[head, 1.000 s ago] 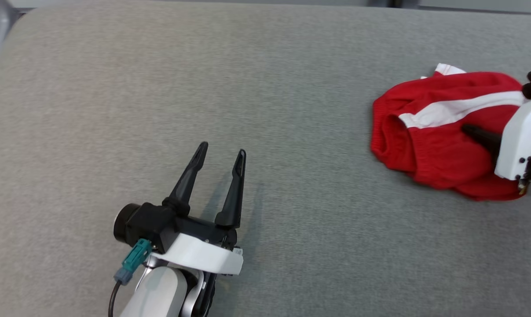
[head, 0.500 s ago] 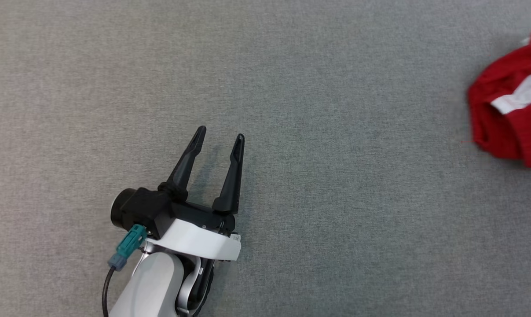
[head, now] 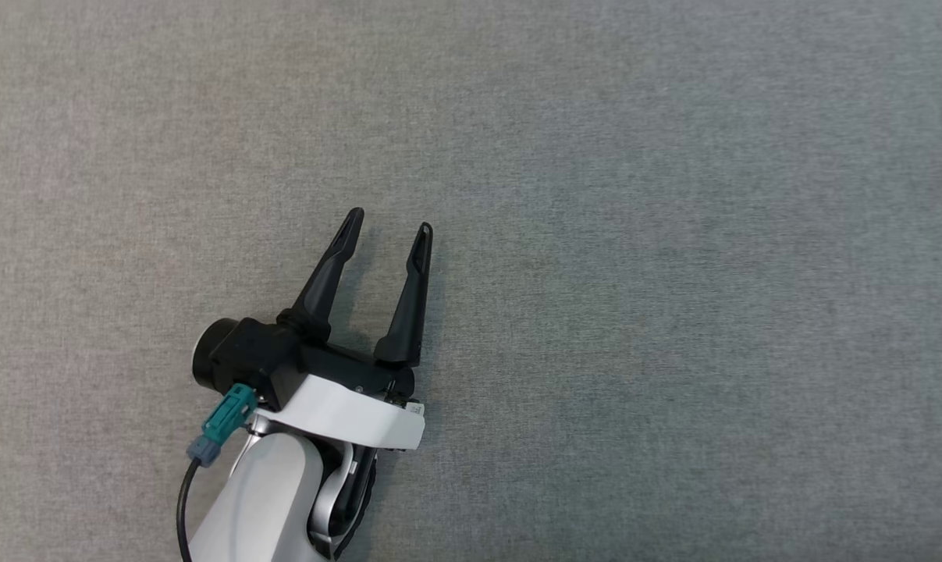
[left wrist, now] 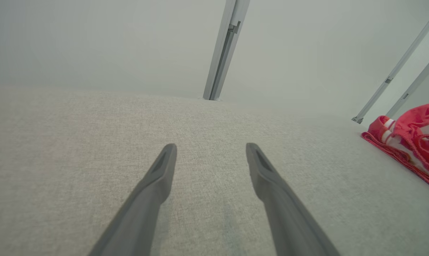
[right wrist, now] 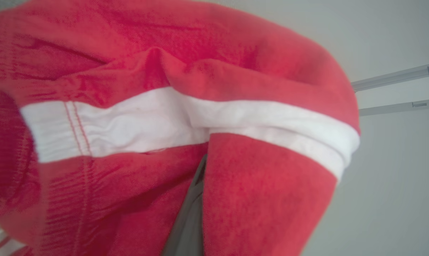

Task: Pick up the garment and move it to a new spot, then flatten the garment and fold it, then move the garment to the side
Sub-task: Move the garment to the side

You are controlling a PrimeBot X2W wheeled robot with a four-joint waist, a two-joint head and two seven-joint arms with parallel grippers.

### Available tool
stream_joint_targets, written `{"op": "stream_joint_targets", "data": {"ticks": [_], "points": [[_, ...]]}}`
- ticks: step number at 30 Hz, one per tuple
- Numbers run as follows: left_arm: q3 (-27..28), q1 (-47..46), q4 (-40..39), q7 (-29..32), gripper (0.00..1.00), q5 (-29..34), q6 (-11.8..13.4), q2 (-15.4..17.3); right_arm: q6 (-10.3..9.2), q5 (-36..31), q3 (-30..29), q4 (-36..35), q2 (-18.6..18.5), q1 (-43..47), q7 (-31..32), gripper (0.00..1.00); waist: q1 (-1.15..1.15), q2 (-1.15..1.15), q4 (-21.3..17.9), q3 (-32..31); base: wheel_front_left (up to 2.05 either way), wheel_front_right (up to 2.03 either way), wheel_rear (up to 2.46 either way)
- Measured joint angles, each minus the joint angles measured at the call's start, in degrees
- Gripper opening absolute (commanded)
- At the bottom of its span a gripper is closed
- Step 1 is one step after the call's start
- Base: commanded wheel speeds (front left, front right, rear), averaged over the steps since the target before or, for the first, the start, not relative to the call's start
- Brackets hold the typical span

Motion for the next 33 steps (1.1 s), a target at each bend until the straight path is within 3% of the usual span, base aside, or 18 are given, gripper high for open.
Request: {"op": "stream_joint_targets", "data": {"ticks": [8,9,10,25,33], "points": [[0.79,-0.58,0.35,0.00,1.00,0.67,-0.33,-0.01,0.00,-4.31,-2.49,8.49,3.30,-1.83,-3.81,0.03,0.00,0.00,2.13,3.21,0.00,0.00,0.00],[0.81,-0.82,0.36,0.00,1.00,0.73,-0.52,0.00,0.01,-4.88,-2.83,9.60,3.75,-1.97,-3.88,0.20,0.00,0.00,2.35,3.56,0.00,0.00,0.00],[0.90,-1.02,0.34,0.00,1.00,0.75,-0.58,0.00,0.00,-5.48,-3.09,10.48,4.02,-2.07,-3.98,1.00,0.00,0.00,2.56,3.86,0.00,0.00,0.00],[1.29,-1.19,0.60,0.00,1.00,0.55,-0.31,-0.01,0.01,-10.91,-3.08,14.29,6.02,-5.34,-2.70,1.00,0.00,0.00,2.77,2.21,0.00,0.00,0.00],[1.64,0.07,0.78,0.00,1.00,0.11,0.12,-0.03,0.00,-10.77,-2.10,11.58,2.93,-8.76,1.78,1.00,0.00,0.00,1.73,-1.61,0.00,0.00,0.00]]}}
